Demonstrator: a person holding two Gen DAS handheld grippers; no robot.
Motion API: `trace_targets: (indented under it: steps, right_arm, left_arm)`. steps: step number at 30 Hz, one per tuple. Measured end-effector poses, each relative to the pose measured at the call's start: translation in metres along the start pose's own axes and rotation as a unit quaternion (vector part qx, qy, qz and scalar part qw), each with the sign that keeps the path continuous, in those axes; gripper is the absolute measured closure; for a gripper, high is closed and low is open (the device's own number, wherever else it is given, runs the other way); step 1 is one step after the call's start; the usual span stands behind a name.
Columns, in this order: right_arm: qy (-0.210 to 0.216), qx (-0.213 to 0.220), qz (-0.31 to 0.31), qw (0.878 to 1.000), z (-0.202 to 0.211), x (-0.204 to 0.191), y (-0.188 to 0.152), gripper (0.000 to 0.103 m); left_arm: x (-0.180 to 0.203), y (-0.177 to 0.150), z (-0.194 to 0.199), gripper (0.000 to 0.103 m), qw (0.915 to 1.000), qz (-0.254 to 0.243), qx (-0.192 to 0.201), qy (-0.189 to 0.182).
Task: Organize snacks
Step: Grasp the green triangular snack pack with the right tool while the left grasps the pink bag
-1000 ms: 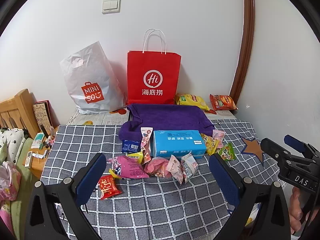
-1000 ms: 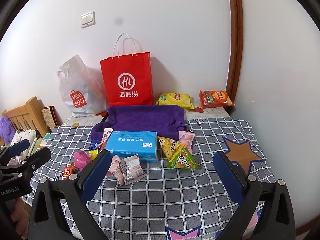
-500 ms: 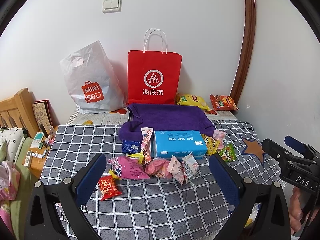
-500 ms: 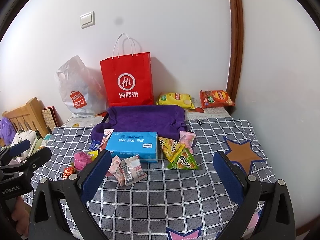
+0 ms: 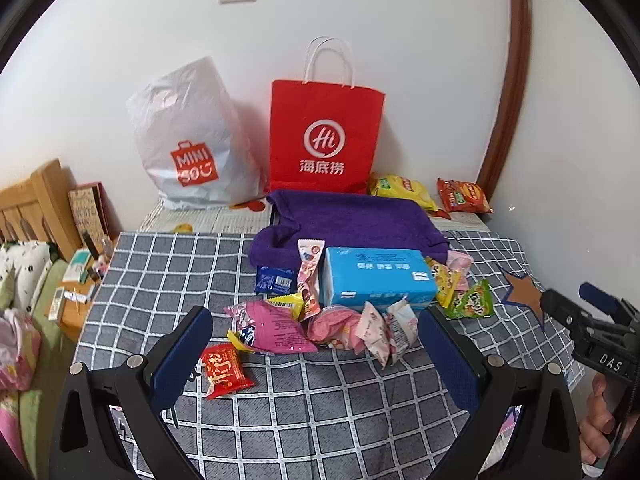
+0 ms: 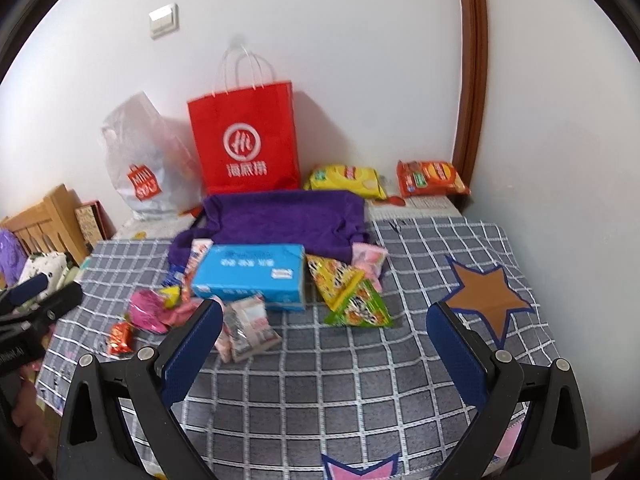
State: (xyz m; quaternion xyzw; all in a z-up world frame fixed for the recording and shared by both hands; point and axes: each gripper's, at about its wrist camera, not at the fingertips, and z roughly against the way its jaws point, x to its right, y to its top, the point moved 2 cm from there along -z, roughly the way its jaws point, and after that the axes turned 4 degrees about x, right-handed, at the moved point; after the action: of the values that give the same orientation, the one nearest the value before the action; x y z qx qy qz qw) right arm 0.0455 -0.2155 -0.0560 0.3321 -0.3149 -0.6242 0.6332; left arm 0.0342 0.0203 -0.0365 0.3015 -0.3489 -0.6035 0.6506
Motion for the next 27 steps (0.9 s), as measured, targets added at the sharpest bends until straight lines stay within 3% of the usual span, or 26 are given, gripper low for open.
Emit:
trace_targets:
  steps: [10,14,23,27]
  right_arm:
    - [-0.033,-0.047,-0.002,0.998,-0.063,0.028,-0.033,0.002]
    - [-0.019,-0.064,-0.027,0.997,-0.09,0.043,-0.041,0.003]
    - [-0.016,-0.086,-0.059,0.994,-0.136,0.06,-0.043,0.017]
    - [0.009,-0.095,-0.068,0.993,-0.153,0.062,-0.041,0.018]
  left_arm:
    - [-0.021,-0.021,-0.052,0.001,0.9989,0.011,-0.044,0.013]
    - [-0.03,-0.028,-0.069,0.004,0.9982,0.016,-0.057,0.01]
    - [-0.036,-0.035,-0.096,0.008,0.9963,0.026,-0.082,0.001]
    - [-0.035,-0.035,-0.107,0.008,0.9957,0.023,-0.089,-0.002]
